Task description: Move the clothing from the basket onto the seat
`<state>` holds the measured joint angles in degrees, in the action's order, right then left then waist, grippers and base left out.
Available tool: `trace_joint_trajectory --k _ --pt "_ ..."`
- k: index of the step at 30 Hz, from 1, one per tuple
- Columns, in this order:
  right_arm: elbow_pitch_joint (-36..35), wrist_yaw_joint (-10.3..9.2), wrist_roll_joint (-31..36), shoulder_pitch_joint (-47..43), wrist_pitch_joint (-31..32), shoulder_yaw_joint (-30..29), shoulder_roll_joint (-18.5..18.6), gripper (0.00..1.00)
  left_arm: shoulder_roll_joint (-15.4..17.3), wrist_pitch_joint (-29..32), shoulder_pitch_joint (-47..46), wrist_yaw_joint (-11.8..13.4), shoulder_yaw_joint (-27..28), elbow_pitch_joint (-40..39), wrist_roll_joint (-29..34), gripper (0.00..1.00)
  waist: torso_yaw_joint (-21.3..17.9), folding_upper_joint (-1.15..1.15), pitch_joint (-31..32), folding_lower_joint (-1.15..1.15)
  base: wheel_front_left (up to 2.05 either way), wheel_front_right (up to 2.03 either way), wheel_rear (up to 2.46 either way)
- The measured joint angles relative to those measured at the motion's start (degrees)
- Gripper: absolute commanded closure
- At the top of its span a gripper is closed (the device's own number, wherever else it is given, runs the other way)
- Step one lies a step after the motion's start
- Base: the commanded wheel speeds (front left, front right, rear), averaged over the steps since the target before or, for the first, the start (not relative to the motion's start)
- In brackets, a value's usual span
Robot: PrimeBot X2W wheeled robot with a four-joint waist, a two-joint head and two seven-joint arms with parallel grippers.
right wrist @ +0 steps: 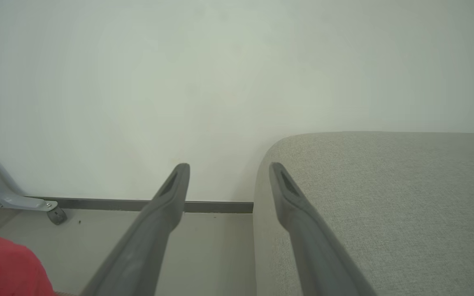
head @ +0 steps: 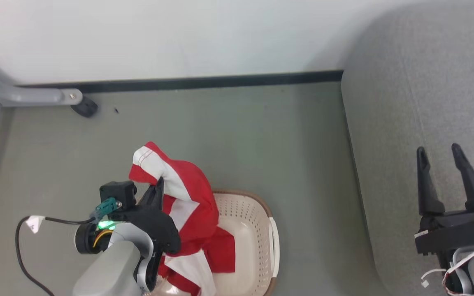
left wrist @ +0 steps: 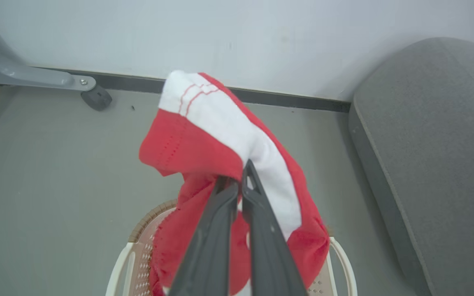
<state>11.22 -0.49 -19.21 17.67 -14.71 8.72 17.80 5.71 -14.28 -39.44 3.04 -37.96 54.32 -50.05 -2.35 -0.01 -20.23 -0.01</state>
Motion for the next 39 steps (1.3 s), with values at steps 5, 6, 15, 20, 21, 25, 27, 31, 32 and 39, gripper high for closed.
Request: trace_joint_trajectory --k 5,6,15,20,21,25,27,31,32,39 --pt "0.4 0.00 0.0 -1.6 0.0 0.6 -0.8 0.00 1.3 0.0 0.6 0.1 1.6 -5.6 1.6 1.00 0.8 0.00 3.7 0.00 0.00 0.00 0.00" --pt "0.4 0.00 0.0 -2.0 0.0 0.7 -0.9 0.00 1.5 0.0 1.1 0.1 2.0 -6.9 1.9 1.00 0.9 0.00 4.4 0.00 0.00 0.00 0.00" --pt "0.8 0.00 0.0 -5.1 0.0 1.6 -1.8 0.00 2.9 0.0 5.0 0.5 3.9 -18.2 5.5 1.00 1.5 0.00 9.5 0.00 0.00 0.00 0.00" --pt "0.9 -0.01 -0.1 -6.6 0.0 2.3 -2.2 0.00 3.5 0.0 7.9 0.5 4.0 -24.0 7.7 1.00 1.4 0.00 11.6 0.00 0.00 0.00 0.00" --pt "0.9 -0.01 -0.1 -7.0 0.1 2.4 -2.3 0.00 3.6 0.0 8.5 0.4 3.9 -25.2 8.1 1.00 1.3 0.00 12.0 0.01 0.00 0.00 0.00" --pt "0.6 -0.01 -0.3 -8.1 0.1 2.7 -2.5 0.00 3.8 0.0 10.1 -0.1 3.4 -29.4 8.9 1.00 0.9 0.00 13.1 0.01 0.00 0.00 0.00" --pt "0.5 -0.01 -0.3 -8.4 0.5 2.9 -2.6 0.00 3.9 0.0 10.7 -0.7 2.6 -31.1 9.4 1.00 0.6 0.00 13.5 0.01 0.00 0.00 0.00" --pt "0.1 -0.01 -0.3 -9.5 0.6 3.6 -3.1 0.00 4.1 0.0 11.9 -1.1 1.5 -34.2 10.9 1.00 0.1 0.00 14.3 0.01 0.00 0.00 0.00" --pt "-0.2 -0.01 -0.3 -10.3 0.6 4.1 -3.3 0.00 4.3 0.0 12.1 -1.6 0.7 -35.4 11.0 1.00 -0.2 0.00 14.6 0.01 0.00 0.00 0.00" --pt "-1.1 -0.01 -0.3 -12.7 1.1 5.3 -4.0 0.00 4.2 0.0 13.6 -2.6 -1.9 -38.8 11.8 1.00 -0.6 0.00 15.6 0.01 0.00 0.00 0.00"
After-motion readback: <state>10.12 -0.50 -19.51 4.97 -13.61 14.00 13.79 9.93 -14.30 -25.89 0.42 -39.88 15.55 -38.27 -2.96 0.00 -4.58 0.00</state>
